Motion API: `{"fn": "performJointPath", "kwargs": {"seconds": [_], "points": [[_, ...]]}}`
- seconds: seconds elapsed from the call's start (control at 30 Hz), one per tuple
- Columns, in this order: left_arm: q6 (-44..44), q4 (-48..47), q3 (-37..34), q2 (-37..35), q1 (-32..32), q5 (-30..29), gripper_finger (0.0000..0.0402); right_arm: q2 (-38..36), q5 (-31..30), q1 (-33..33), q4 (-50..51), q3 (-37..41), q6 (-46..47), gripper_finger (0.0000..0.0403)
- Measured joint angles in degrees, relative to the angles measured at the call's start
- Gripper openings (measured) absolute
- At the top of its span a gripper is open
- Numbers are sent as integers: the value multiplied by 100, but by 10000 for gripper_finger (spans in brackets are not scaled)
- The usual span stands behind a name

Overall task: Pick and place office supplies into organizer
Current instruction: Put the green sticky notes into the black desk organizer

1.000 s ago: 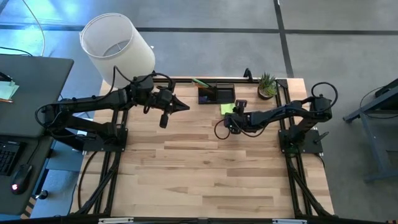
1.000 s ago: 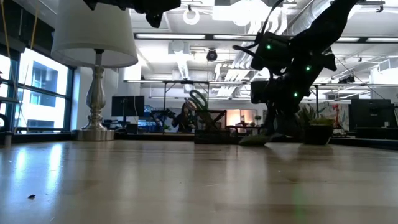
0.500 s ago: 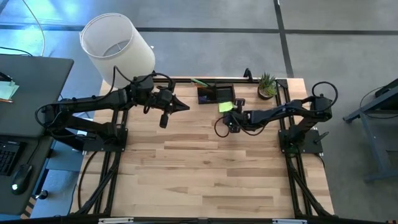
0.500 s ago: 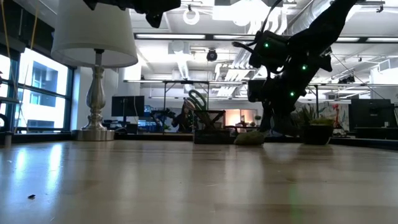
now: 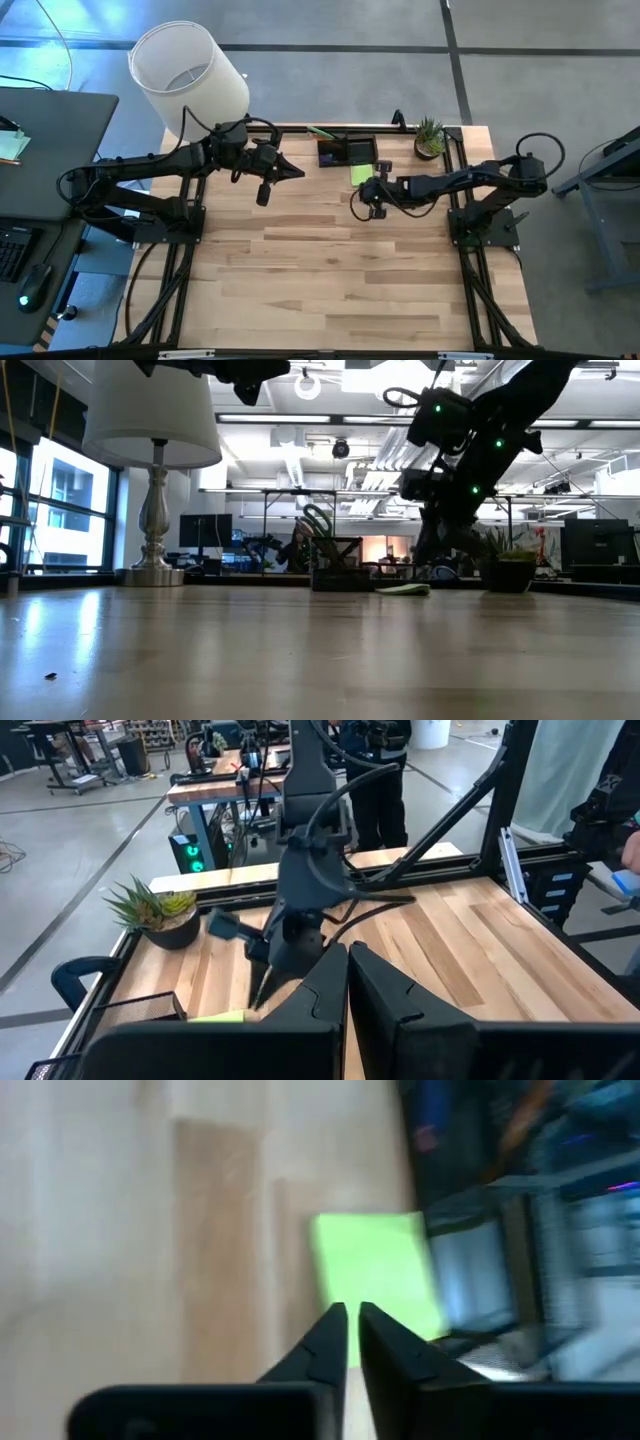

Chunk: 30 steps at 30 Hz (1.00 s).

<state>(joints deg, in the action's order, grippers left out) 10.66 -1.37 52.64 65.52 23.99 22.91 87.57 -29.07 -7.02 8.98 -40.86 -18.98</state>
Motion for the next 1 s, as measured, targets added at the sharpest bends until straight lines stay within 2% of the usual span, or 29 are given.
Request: {"fn": "performJointPath", "kwargs": {"seconds": [0.07,0.13,0.3,0.4,0.5,0.8,1.0], "points": [[0,-2,0,0,0,0,1,69,427,-107,159,0,127,40],[0,-2,0,0,0,0,1,192,583,-197,299,0,228,70],[0,3,0,0,0,-2,1,665,591,-431,-9,0,-58,145],[0,-2,0,0,0,-2,1,878,208,-476,-219,-30,-271,171],[5,-4,0,0,0,-2,1,945,-185,-482,-319,-17,-379,179],[88,-10,0,0,0,-6,1,984,-577,-519,-601,11,-808,181],[87,-13,0,0,0,-6,1,984,-594,-501,-953,11,-914,173]]}}
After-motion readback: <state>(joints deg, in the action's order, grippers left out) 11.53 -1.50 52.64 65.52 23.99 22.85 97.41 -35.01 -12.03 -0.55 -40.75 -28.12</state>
